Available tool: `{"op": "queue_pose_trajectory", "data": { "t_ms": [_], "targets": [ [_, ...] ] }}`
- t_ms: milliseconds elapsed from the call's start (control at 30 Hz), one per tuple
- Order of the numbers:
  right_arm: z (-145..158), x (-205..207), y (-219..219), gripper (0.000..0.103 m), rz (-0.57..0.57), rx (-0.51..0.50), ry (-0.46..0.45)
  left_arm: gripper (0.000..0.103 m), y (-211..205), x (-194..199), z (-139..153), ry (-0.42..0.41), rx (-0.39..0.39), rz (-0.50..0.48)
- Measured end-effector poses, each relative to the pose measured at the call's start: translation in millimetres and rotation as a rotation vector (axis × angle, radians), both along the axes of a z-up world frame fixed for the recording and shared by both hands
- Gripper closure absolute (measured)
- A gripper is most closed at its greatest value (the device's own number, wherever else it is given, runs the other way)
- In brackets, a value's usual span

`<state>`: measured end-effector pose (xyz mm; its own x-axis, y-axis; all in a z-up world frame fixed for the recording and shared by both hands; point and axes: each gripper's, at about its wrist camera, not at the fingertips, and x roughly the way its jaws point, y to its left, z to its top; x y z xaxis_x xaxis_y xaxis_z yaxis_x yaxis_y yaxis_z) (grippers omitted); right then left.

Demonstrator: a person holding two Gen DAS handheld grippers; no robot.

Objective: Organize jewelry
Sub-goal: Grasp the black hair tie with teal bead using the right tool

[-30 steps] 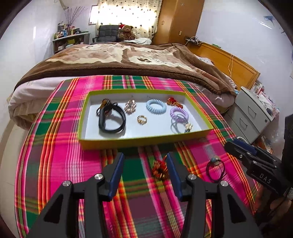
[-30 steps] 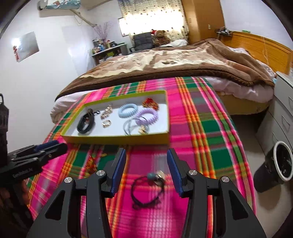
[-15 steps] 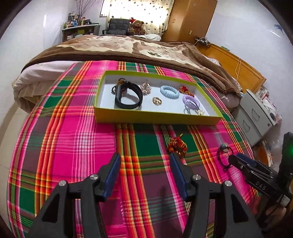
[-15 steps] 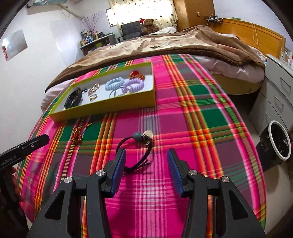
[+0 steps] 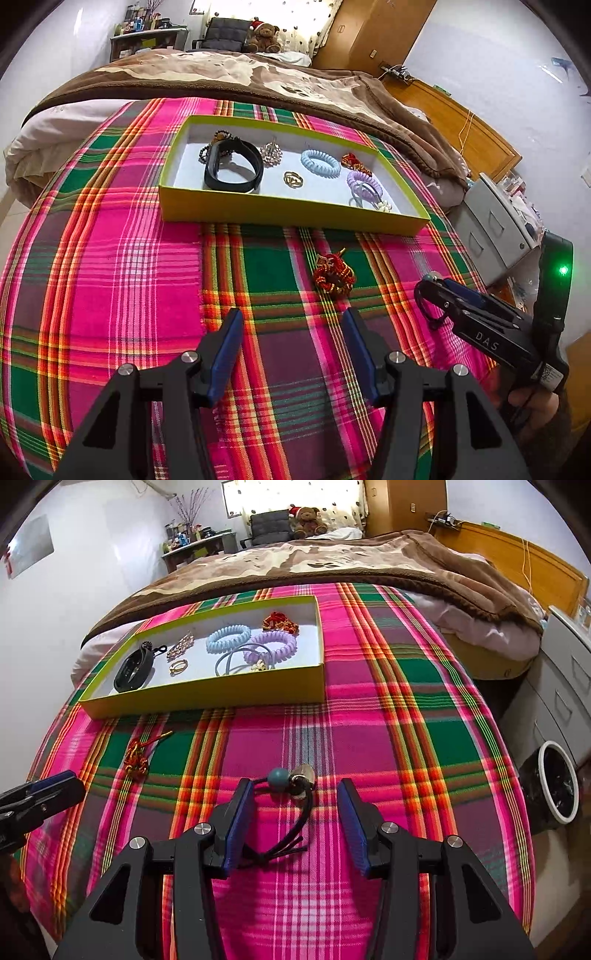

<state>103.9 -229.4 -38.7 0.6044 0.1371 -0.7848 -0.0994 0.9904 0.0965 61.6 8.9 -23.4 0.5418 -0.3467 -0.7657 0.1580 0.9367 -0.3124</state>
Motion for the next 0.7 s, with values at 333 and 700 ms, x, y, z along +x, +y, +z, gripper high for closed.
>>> {"op": "queue_pose_trajectory", "data": {
  "t_ms": [333, 700],
  "targets": [
    [-0.6, 2.4, -2.4, 0.094, -0.003, -0.011, -0.006, 0.046, -6.4, 6.5, -0.3, 0.002, 0.017, -0.004],
    [14.1, -7.3, -23.8, 0.099, -0.039, 0.081, -0.070, 0.046, -28.9, 19.2, 1.7, -0.014, 0.052, -0.050]
  ]
}}
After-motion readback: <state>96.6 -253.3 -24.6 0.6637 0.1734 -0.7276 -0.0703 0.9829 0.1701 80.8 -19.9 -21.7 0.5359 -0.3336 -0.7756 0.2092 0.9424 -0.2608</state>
